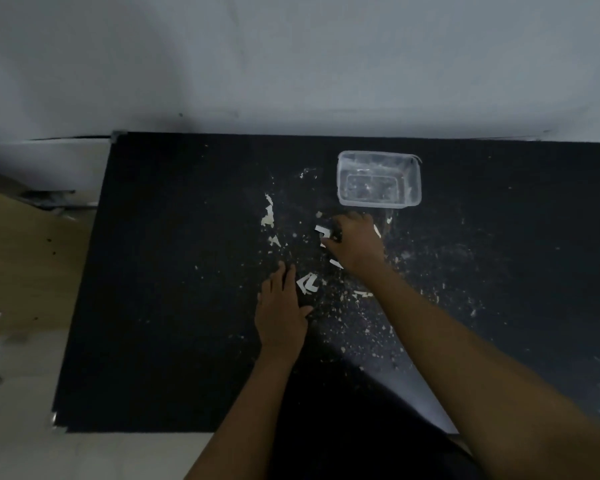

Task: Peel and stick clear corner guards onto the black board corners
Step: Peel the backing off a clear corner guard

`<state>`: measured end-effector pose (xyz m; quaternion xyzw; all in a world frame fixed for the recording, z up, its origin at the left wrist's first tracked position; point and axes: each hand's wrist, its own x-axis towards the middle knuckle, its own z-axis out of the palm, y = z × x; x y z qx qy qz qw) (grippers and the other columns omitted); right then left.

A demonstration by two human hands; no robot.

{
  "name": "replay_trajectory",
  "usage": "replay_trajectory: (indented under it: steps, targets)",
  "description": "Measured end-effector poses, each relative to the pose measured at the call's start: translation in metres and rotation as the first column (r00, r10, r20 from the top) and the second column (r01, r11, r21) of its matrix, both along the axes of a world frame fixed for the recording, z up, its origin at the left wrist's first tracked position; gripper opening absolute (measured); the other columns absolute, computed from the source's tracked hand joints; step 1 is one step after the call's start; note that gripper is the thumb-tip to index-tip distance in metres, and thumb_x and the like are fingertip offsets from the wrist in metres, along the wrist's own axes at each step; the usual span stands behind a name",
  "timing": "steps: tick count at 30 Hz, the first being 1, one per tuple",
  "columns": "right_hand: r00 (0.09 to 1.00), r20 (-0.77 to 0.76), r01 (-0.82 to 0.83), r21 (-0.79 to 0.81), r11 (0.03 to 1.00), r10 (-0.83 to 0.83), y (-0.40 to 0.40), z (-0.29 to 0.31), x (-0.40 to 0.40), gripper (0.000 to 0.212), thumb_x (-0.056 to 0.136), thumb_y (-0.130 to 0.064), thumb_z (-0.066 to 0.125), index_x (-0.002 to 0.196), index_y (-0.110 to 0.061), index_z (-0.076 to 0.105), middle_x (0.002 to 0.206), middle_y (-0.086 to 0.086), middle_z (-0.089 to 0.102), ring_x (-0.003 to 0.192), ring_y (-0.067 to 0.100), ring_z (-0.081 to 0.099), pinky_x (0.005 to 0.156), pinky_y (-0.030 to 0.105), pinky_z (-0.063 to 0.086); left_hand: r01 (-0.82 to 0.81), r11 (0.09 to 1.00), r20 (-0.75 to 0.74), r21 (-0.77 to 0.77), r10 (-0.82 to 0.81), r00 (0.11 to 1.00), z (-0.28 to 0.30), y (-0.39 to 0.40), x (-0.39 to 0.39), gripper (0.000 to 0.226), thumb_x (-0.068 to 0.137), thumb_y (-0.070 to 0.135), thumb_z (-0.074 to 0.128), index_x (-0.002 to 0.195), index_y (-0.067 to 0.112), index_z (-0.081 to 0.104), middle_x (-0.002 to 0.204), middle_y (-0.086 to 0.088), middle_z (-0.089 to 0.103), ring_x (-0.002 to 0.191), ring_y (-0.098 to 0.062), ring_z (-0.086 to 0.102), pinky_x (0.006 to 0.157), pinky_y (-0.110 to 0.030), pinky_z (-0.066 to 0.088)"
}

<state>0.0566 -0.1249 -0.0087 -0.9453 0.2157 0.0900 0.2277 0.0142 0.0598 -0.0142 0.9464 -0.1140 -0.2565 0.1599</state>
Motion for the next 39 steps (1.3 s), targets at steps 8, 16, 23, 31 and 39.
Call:
replay_trajectory:
  steps: [8,16,23,31,39]
  targets:
    - [0.997,-0.064,-0.037,-0.082,0.996,0.031,0.019,-0.007,0.008,0.035,0.081,-0.024,0.078,0.112,-0.013,0.064,0.122,0.011,0.059,0.119,0.031,0.046,0.093,0.043,0.048,-0.003,1.0,-0.008,-0.007,0.003,1.0,-0.004,0.003,0.001,0.091,0.091,0.037,0.073,0.161,0.026,0.015,0.169,0.008,0.008,0.153,-0.022,0.014,0.119,-0.045,0.036]
    - [0.98,0.136,0.124,0.135,0.983,-0.142,0.006,-0.002,-0.005,0.019,0.08,-0.02,0.077,0.092,-0.006,0.072,0.093,0.012,0.07,0.087,0.027,0.064,0.071,0.027,0.044,-0.005,0.999,-0.081,-0.047,0.001,0.997,-0.001,0.003,0.007,0.09,0.088,0.038,0.076,0.159,0.027,0.021,0.169,0.004,0.009,0.152,-0.025,0.014,0.122,-0.049,0.028]
    - [0.882,0.239,0.178,0.629,0.757,-0.406,0.02,0.076,-0.038,0.018,0.081,-0.026,0.081,0.091,-0.013,0.073,0.083,0.0,0.072,0.076,0.013,0.069,0.071,0.022,0.056,-0.323,0.676,-0.308,-0.662,0.148,0.94,0.074,-0.008,0.007,0.068,0.091,0.047,0.07,0.15,0.044,0.038,0.151,0.022,0.044,0.13,0.0,0.052,0.107,-0.031,0.048]
    - [0.82,0.283,0.045,0.834,0.55,-0.497,0.046,0.179,-0.084,0.018,0.088,-0.026,0.072,0.104,-0.022,0.064,0.081,0.0,0.067,0.075,0.015,0.067,0.069,0.028,0.056,-0.255,0.481,-0.204,-0.839,0.157,0.966,0.177,0.0,-0.008,0.025,0.096,0.028,0.067,0.121,0.03,0.07,0.107,0.01,0.075,0.098,-0.01,0.071,0.081,-0.028,0.057]
    - [0.749,0.655,-0.24,0.405,0.882,-0.097,0.039,0.248,-0.085,0.025,0.093,-0.024,0.06,0.118,-0.024,0.063,0.094,-0.014,0.066,0.09,0.008,0.065,0.078,0.018,0.052,-0.138,0.459,-0.045,-0.878,0.208,0.977,0.241,0.023,-0.012,0.021,0.098,0.02,0.06,0.113,0.025,0.074,0.091,0.011,0.078,0.09,-0.009,0.073,0.077,-0.024,0.057]
